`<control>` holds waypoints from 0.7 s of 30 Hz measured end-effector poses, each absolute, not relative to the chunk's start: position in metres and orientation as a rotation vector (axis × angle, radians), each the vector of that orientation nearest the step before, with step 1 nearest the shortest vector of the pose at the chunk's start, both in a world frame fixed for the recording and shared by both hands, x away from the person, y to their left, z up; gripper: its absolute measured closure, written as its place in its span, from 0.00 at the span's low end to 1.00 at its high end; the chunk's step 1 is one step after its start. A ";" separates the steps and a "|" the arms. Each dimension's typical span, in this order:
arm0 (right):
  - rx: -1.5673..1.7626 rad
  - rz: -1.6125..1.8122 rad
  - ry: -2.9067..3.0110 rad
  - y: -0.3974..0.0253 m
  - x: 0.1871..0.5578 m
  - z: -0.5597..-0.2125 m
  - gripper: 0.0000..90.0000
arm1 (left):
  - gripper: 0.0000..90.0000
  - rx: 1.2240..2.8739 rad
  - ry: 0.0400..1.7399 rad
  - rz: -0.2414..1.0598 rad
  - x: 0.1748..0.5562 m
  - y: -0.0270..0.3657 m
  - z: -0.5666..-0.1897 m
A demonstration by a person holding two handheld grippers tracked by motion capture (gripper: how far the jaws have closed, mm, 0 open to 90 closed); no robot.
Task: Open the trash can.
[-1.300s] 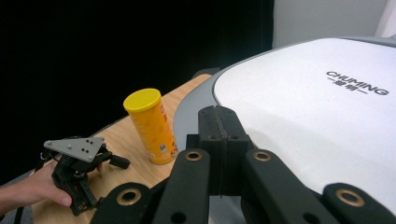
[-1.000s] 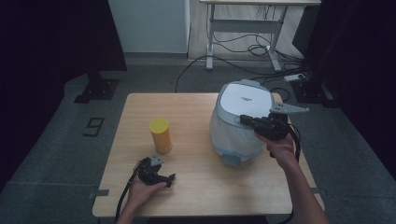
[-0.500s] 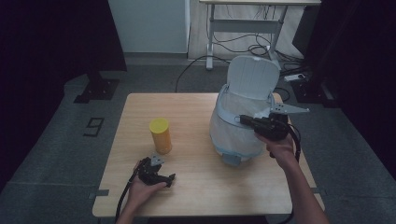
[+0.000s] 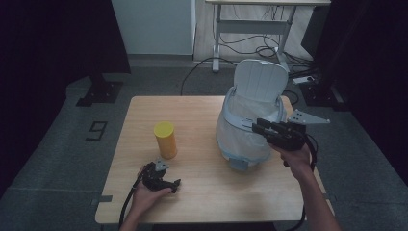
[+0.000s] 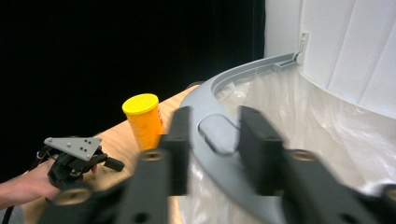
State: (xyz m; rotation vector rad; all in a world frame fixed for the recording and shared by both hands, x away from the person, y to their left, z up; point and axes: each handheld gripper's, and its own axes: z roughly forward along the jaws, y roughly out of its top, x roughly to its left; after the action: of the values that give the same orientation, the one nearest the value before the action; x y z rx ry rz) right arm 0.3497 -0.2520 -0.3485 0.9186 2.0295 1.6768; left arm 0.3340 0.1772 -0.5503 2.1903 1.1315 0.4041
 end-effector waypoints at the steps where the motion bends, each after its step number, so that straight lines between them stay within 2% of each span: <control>1: 0.912 1.669 2.015 -0.254 0.345 -0.349 0.54 | 0.00 2.188 1.133 0.404 0.334 0.177 -0.550; 3: 0.906 1.652 1.979 -0.260 0.335 -0.352 0.40 | 0.00 2.189 1.133 0.405 0.334 0.177 -0.550; 4: 0.910 1.638 1.967 -0.263 0.331 -0.353 0.37 | 0.00 2.192 1.131 0.404 0.334 0.177 -0.550; 14: 0.961 1.584 1.925 -0.293 0.308 -0.387 0.27 | 0.00 2.188 1.132 0.405 0.334 0.177 -0.550; 15: 0.993 1.563 1.931 -0.299 0.307 -0.404 0.27 | 0.00 2.188 1.132 0.405 0.334 0.177 -0.550; 17: 1.008 1.547 1.933 -0.301 0.307 -0.411 0.26 | 0.00 2.188 1.132 0.405 0.334 0.177 -0.550; 18: 1.048 1.507 1.941 -0.305 0.308 -0.429 0.26 | 0.00 2.189 1.131 0.405 0.334 0.177 -0.550; 20: 1.061 1.497 1.944 -0.306 0.309 -0.435 0.26 | 0.00 2.190 1.131 0.405 0.334 0.177 -0.550; 21: 1.098 1.472 1.952 -0.310 0.310 -0.451 0.26 | 0.00 2.189 1.132 0.405 0.334 0.177 -0.550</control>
State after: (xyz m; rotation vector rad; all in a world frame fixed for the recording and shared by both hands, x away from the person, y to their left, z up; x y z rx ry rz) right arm 0.3099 -0.3098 -0.4511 1.0977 1.9523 1.4717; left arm 0.3340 0.1771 -0.5505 2.1885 1.1316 0.4052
